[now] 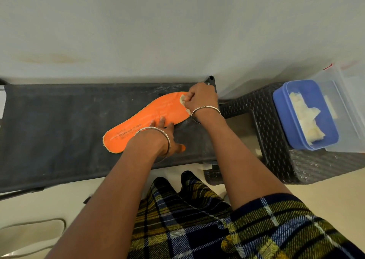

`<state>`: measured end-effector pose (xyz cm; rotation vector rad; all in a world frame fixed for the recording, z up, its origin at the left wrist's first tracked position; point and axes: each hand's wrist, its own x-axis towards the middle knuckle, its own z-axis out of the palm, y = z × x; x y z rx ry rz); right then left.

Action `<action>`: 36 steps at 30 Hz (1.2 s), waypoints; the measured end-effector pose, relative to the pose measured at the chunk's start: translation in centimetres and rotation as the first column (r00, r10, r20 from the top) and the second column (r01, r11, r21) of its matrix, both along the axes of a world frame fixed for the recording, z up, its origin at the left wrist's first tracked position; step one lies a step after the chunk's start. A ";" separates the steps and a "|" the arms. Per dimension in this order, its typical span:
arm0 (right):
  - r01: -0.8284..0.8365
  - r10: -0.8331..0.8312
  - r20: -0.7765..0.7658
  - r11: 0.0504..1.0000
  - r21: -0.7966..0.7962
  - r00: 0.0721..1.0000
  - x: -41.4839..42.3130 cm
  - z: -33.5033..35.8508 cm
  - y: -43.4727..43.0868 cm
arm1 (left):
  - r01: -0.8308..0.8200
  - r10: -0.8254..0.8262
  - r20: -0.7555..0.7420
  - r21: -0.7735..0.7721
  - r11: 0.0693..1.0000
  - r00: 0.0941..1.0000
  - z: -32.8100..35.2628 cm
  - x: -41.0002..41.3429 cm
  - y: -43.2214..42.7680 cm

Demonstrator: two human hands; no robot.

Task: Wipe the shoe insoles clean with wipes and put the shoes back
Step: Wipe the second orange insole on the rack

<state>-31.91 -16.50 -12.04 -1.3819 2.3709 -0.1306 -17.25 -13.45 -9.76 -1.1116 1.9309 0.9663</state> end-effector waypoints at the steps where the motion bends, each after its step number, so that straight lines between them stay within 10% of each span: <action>1: -0.018 0.017 0.007 1.000 0.025 1.000 0.0 0.2 0.0 | 0.003 -0.003 0.001 0.000 1.000 1.000 0.0 0.0 0.0; 6: -0.157 0.121 0.172 0.965 0.210 0.978 0.6 0.6 0.5 | -0.005 0.005 -0.003 0.002 1.000 1.000 -0.2 -0.1 0.0; 12: -0.001 0.008 -0.072 0.995 0.096 0.997 -0.5 0.2 -0.1 | -0.006 0.006 -0.008 0.013 1.000 1.000 -0.1 0.1 -0.1; 17: -0.130 0.090 0.177 0.963 0.235 0.980 0.6 0.2 0.4 | -0.003 0.003 -0.001 0.004 1.000 1.000 -0.5 0.1 -0.1; 22: 0.022 -0.005 -0.124 0.991 0.130 0.992 -0.3 -0.1 -0.3 | -0.002 0.002 -0.006 0.012 1.000 1.000 -0.2 0.1 -0.1; 28: -0.099 0.062 0.132 0.950 0.297 0.989 0.9 0.1 0.1 | 0.002 -0.002 0.005 0.005 1.000 1.000 -0.5 0.0 -0.2; 33: -0.005 0.028 -0.174 0.991 0.133 0.984 0.5 0.2 -0.2 | 0.002 -0.002 -0.009 0.011 1.000 1.000 -0.1 0.1 -0.2; 36: -0.063 0.083 -0.087 0.975 0.215 0.993 0.8 0.3 -0.2 | 0.001 -0.001 -0.004 0.010 1.000 1.000 -0.2 0.2 -0.2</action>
